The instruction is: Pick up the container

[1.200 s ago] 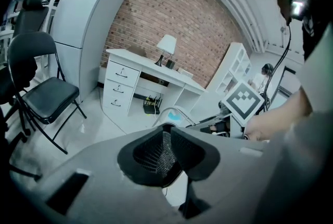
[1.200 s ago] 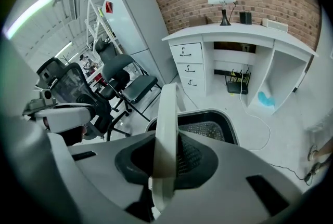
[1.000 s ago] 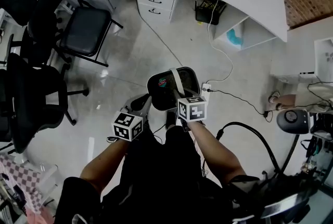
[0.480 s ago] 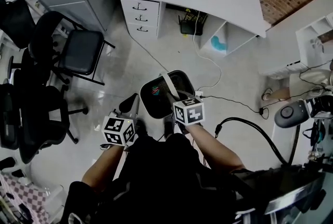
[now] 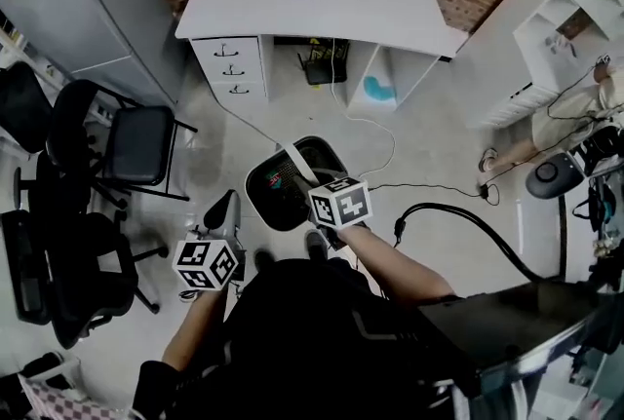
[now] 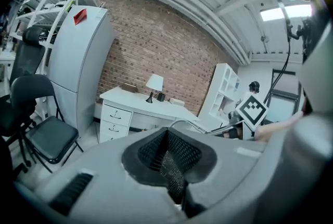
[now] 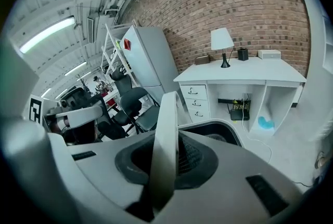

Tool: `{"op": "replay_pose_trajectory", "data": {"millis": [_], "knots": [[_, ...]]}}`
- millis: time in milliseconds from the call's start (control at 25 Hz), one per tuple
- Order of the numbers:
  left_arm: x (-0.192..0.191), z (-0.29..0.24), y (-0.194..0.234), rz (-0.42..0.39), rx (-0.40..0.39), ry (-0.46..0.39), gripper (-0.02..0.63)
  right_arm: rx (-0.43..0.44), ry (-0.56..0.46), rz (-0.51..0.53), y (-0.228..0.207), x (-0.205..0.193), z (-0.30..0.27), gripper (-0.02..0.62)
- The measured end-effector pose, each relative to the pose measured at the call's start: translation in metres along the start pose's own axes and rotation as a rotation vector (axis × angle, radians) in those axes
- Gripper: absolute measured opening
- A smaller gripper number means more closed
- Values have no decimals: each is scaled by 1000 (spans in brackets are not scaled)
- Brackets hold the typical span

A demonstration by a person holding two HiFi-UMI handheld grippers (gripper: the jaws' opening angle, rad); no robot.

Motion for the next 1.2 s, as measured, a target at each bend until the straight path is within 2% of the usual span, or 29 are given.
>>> {"op": "replay_pose_trajectory", "data": {"millis": [480,1200], "knots": [[39,-6,-20,-73,-43,-50,11,-13,-91,19,-1,33,37,51],[41,6,-23,-79,2,-86,11,-2,-139,26,2,39,56,51]]}}
Point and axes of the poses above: the fingertips, and each gripper's own axes: z backward along the fingers, y to its left, x out of its top, the point moved 10 cm from there along z, backward along the fingers, and after that the axes turned 2 degrees about -y, right-handed, at the moved point
